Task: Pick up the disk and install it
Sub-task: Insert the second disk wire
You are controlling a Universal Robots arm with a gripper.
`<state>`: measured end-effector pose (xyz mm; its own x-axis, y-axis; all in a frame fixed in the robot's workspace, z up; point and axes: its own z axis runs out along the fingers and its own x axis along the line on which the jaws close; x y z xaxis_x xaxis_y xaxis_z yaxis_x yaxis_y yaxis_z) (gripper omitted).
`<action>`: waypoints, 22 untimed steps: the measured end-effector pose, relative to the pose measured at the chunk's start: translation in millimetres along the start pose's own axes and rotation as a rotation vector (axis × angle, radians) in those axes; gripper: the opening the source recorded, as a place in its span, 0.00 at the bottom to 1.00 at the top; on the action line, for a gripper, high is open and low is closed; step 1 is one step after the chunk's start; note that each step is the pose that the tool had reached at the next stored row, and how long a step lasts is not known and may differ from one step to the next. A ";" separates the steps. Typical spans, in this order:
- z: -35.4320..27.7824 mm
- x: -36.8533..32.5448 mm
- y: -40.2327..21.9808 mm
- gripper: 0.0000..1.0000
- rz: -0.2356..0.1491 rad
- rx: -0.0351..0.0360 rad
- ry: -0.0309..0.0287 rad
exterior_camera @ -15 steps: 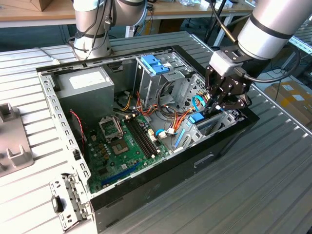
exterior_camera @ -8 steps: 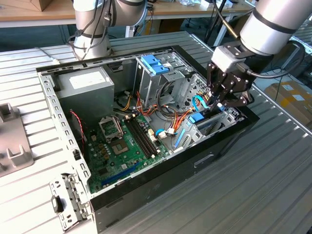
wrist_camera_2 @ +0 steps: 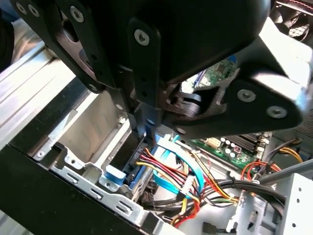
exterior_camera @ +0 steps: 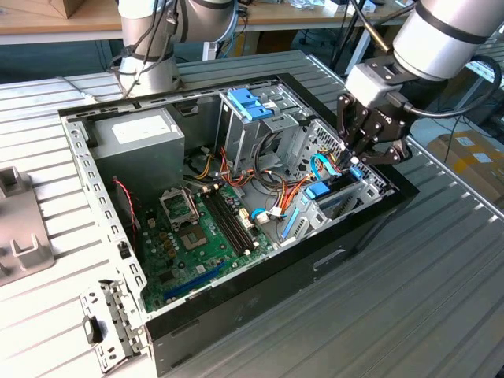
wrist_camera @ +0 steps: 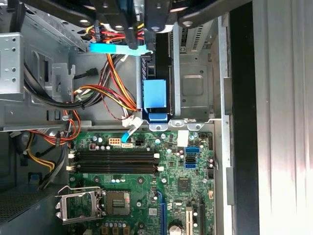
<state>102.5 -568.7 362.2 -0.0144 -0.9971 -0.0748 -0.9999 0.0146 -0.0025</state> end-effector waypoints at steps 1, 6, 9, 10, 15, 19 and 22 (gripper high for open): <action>1.2 0.0 0.0 0.16 0.000 -0.0011 -0.0038; 7.5 0.5 0.0 0.11 0.001 -0.0095 -0.0061; 12.4 1.7 0.0 0.11 0.002 -0.0199 -0.0059; 13.1 2.0 0.0 0.11 0.002 -0.0211 -0.0059; 16.5 2.8 0.0 0.11 0.002 -0.0267 -0.0055; 18.8 3.8 0.0 0.11 0.002 -0.0294 -0.0057; 18.7 4.2 -1.6 0.11 0.002 -0.0295 -0.0059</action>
<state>104.1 -571.6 343.3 -0.0166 -0.9966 -0.0806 -0.9995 0.0145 0.0271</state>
